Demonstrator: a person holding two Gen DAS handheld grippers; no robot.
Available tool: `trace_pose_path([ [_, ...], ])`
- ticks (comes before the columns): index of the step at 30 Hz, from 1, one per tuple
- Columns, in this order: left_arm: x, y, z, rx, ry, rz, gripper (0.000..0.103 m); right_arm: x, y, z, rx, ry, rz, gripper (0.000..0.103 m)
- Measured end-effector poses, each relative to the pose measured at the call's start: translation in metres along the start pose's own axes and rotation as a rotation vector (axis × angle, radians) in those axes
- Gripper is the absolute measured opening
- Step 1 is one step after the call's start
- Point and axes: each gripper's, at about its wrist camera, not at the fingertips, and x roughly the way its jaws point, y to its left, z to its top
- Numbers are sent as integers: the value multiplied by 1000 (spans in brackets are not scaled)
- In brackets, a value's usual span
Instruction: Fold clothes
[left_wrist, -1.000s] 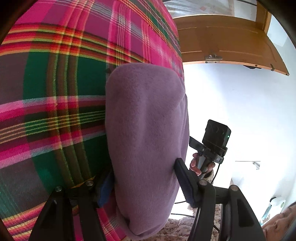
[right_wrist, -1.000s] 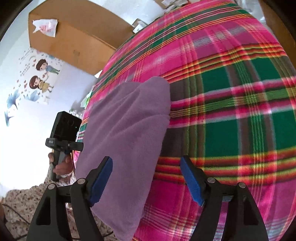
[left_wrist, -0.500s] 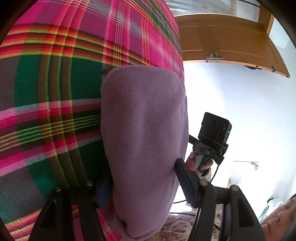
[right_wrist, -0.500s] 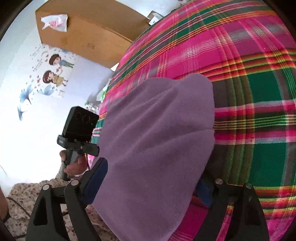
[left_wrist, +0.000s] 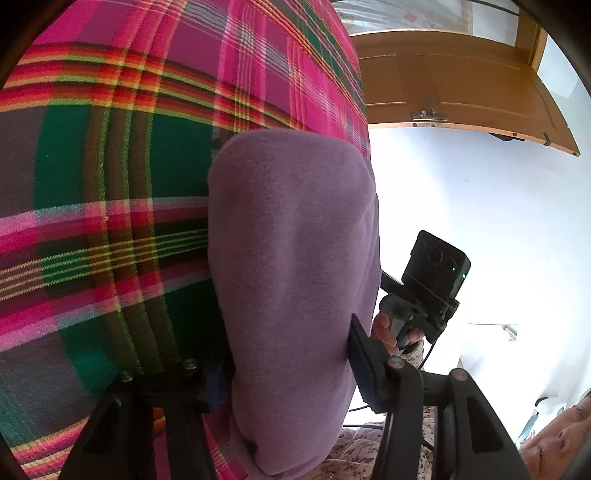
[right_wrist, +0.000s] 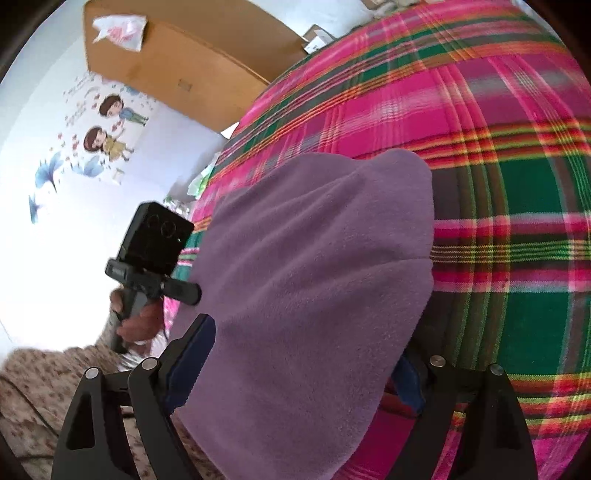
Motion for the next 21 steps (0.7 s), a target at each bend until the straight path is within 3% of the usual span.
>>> trace_pose_path([
  [6, -4, 5, 2, -1, 1, -1, 52, 0, 5, 0, -56, 3, -51, 81],
  [11, -10, 9, 4, 6, -2, 8, 51, -6, -3, -1, -26, -22, -90, 53],
  [13, -12, 6, 4, 25, -9, 29, 48, -7, -5, -2, -14, -33, -104, 48],
  [15, -14, -4, 1, 72, -22, 70, 45, -5, -2, -3, -22, -27, -99, 34],
  [21, -6, -5, 7, 51, -28, 35, 39, -1, 0, -4, -46, -49, -97, 27],
])
